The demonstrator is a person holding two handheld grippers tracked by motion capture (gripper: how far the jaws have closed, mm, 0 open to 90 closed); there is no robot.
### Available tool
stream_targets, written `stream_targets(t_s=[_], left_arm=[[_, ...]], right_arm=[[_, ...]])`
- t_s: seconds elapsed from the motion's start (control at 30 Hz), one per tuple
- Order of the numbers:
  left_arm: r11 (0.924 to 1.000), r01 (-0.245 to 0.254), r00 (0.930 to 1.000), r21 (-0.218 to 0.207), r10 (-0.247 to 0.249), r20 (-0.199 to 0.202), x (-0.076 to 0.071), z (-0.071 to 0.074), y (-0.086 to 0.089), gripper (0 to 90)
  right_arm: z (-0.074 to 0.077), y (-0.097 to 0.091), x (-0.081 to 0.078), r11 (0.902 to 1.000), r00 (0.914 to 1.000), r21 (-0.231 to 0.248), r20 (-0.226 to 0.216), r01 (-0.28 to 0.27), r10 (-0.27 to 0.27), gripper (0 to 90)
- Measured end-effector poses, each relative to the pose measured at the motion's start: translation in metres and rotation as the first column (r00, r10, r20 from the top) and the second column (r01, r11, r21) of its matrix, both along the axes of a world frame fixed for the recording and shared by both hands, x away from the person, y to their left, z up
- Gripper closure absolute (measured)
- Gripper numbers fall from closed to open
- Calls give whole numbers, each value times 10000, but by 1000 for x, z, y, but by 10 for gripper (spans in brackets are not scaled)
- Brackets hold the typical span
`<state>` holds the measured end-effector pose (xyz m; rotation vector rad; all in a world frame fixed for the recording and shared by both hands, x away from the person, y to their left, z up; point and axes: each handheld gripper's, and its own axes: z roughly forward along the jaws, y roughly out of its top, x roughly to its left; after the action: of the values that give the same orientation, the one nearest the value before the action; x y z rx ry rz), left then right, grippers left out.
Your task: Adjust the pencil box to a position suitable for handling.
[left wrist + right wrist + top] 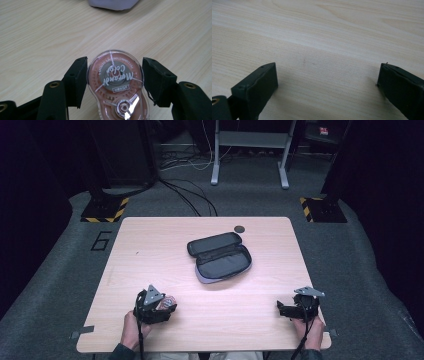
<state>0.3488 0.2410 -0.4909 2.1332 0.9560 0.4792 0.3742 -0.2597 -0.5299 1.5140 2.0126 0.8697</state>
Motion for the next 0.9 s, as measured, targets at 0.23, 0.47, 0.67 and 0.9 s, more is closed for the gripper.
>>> stream_targets(t_s=[0.23, 0.47, 0.67, 0.9], left_arm=[[9979, 645, 9979, 6, -645, -57, 2, -2, -14, 395], [9910, 1336, 9909, 34, -1335, -157, 5, -6, -28, 395], [9839, 1789, 9832, 48, -1786, -368, 8, -10, -37, 395], [9797, 1987, 9792, 254, -1973, -468, 8, -19, -46, 394]], right_arm=[[0, 0, 0, 10000, 10000, -3, -3, 0, 0, 26], [0, 0, 0, 10000, 10000, -3, 1, -1, 1, 26], [0, 0, 0, 10000, 10000, -6, 1, -5, 5, 26], [0, 0, 0, 10000, 10000, -5, 0, -2, 2, 26]])
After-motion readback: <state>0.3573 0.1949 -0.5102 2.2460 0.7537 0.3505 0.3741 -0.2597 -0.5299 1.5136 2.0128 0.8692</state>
